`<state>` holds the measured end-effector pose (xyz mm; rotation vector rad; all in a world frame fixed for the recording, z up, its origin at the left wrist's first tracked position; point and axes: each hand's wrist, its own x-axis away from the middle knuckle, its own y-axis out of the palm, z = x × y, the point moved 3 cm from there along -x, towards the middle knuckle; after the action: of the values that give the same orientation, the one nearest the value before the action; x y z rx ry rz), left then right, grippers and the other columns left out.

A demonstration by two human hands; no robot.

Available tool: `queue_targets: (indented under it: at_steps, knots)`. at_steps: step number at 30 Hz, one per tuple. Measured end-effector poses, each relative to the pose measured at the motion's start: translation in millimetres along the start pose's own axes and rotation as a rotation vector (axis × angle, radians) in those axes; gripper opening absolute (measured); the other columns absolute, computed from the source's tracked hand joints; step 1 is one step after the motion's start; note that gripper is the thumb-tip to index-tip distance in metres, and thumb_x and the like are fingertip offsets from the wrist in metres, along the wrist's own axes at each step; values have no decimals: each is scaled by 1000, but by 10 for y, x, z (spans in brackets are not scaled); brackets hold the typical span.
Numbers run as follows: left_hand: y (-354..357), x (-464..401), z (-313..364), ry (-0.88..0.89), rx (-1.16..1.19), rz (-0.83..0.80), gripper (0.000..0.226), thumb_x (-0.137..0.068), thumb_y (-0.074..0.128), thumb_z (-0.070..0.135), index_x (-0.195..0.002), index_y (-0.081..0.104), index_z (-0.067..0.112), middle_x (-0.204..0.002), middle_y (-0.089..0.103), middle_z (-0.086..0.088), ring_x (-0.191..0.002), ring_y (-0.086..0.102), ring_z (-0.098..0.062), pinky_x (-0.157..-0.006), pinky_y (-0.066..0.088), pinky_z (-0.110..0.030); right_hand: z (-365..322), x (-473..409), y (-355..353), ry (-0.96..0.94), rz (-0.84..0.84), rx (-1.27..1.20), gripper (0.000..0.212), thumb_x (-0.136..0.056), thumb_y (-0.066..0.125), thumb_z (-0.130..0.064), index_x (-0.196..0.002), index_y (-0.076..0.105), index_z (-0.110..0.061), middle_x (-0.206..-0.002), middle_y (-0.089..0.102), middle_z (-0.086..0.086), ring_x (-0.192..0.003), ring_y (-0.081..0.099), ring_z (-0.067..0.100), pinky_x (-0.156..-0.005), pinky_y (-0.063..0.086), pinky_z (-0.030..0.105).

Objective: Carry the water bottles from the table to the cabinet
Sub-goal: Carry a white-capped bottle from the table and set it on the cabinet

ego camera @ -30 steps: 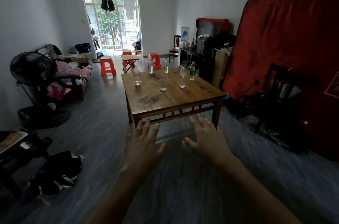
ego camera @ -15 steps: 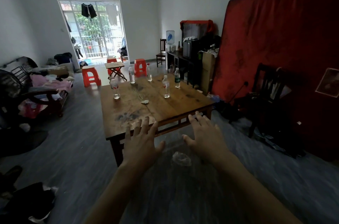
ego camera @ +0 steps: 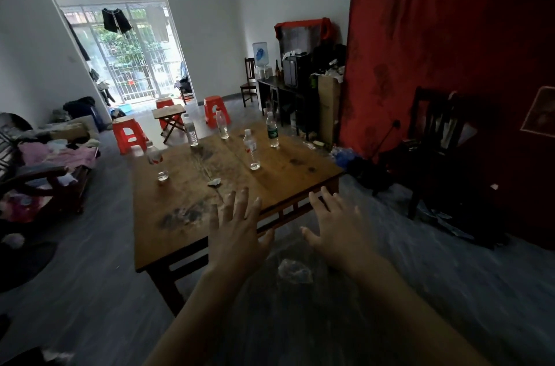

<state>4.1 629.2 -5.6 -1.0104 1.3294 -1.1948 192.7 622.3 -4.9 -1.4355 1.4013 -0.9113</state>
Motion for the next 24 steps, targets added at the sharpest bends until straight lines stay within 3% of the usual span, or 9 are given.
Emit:
queue_targets:
  at_steps: [3, 13, 24]
  knots:
    - [181, -285, 4, 3, -8, -18, 76, -100, 34, 64, -162, 3, 32, -170, -17, -3, -157, -16, -28, -124, -8, -53, 108, -240, 125, 7, -4, 16, 77, -97, 42, -55, -158, 5, -28, -167, 0, 1, -153, 1, 22, -122, 9, 53]
    - [703, -1541, -458, -71, 25, -19, 79, -98, 29, 67, -162, -1, 31, -171, -15, -3, -157, -13, -30, -125, -1, -57, -7, -1669, 530, -30, 46, 114, 75, -97, 35, -59, -158, 2, -32, -167, -5, 0, -154, -2, 25, -121, 6, 53]
    - [1016, -2827, -1019, -105, 110, -97, 77, -100, 24, 66, -161, -8, 32, -169, -21, 1, -156, -20, -26, -125, -1, -56, -165, -3139, 881, -24, -63, 184, 72, -96, 16, -68, -158, -2, -35, -166, -12, -6, -152, -16, 25, -119, -8, 59]
